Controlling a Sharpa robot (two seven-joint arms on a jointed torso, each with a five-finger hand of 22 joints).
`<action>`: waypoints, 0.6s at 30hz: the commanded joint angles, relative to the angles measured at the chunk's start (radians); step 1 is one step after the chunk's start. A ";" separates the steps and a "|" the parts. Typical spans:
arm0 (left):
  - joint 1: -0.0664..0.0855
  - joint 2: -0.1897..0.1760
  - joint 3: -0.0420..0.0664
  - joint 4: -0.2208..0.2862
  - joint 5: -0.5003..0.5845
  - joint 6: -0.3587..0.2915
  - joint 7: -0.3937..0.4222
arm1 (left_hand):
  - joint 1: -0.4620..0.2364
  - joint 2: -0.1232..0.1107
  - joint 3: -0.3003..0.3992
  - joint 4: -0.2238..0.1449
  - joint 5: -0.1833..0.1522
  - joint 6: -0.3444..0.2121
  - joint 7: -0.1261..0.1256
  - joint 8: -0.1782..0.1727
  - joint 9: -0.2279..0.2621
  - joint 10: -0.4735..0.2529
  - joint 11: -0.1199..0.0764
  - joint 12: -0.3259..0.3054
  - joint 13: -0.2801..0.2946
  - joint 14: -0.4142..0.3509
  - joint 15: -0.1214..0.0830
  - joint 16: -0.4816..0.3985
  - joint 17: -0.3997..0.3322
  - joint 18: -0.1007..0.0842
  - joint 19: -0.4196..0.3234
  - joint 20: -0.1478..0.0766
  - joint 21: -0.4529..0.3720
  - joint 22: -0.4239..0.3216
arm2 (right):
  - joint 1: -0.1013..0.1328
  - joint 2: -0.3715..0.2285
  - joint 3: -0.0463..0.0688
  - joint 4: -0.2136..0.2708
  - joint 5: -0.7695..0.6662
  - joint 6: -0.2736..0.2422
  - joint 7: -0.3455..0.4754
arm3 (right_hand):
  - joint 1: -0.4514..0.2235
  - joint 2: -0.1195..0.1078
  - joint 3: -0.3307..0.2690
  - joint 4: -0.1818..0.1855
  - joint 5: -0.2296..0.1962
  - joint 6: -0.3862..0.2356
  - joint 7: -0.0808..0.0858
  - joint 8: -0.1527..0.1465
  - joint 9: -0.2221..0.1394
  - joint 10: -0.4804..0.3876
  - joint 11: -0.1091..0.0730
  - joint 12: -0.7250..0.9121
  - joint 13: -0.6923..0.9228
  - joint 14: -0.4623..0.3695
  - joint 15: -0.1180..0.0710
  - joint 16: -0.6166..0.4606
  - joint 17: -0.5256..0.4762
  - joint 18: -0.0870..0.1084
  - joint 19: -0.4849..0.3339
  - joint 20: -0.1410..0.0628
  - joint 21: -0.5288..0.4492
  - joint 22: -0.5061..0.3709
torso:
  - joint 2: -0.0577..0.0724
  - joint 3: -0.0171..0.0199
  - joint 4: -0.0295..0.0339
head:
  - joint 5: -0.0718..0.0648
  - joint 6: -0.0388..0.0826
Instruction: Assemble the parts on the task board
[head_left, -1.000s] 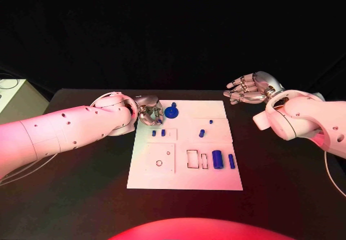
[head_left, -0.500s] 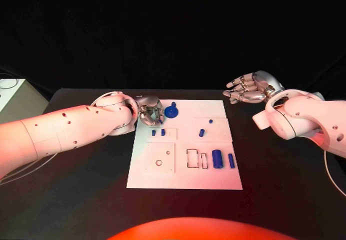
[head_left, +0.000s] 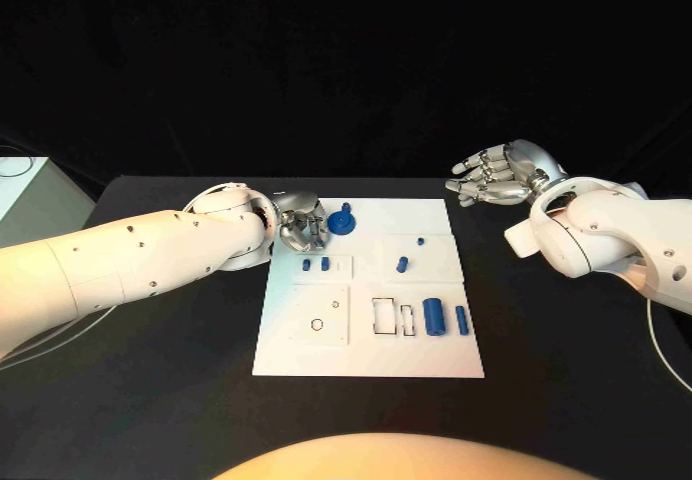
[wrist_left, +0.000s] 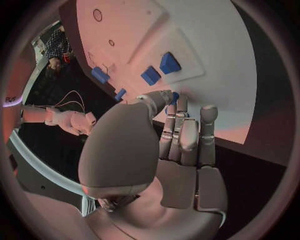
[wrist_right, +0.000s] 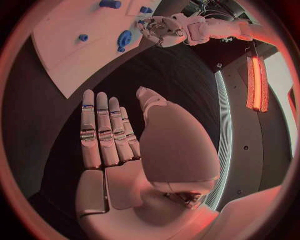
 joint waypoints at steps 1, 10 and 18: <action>-0.005 0.003 -0.005 0.000 -0.013 0.046 -0.020 | 0.000 0.007 -0.001 -0.006 0.001 0.005 -0.002 0.002 0.002 0.006 0.002 -0.002 0.001 -0.001 0.002 0.002 -0.003 -0.015 -0.008 0.001 -0.005 -0.002 | 0.000 -0.001 0.000 0.002 -0.006 0.012 0.012 | 0.008 0.001 0.006 0.001 0.007 0.000 0.019 0.003 -0.001 0.005 0.001 -0.004 -0.001 -0.002 0.003 -0.003 -0.001 0.006 -0.004 0.001 0.002 -0.001 | -0.001 0.0002 0.0000 | 0.000 0.000; -0.005 0.001 -0.005 0.000 -0.020 0.058 -0.037 | -0.004 0.008 -0.001 -0.009 0.001 -0.008 0.001 -0.009 0.002 -0.004 0.006 -0.015 0.003 -0.012 0.004 -0.002 -0.020 -0.013 -0.019 0.000 -0.014 -0.014 | 0.000 -0.001 0.000 0.001 -0.007 0.012 0.011 | 0.008 0.001 0.006 0.001 0.007 0.000 0.019 0.003 -0.001 0.005 0.001 -0.004 -0.001 -0.002 0.003 -0.003 -0.001 0.006 -0.004 0.001 0.002 -0.001 | -0.002 -0.0001 0.0009 | 0.000 0.001; -0.005 -0.001 -0.005 0.002 -0.017 0.052 -0.034 | -0.008 0.003 0.004 -0.017 0.002 -0.059 0.009 -0.051 -0.008 -0.011 0.011 -0.034 0.010 -0.013 0.009 0.000 -0.019 -0.013 -0.017 0.004 -0.017 -0.013 | 0.000 0.000 0.000 -0.001 -0.007 0.013 0.011 | 0.008 0.001 0.006 0.001 0.007 0.000 0.019 0.003 -0.001 0.005 0.001 -0.004 -0.001 -0.002 0.003 -0.003 -0.001 0.006 -0.004 0.001 0.002 -0.001 | -0.002 -0.0006 0.0007 | 0.002 0.001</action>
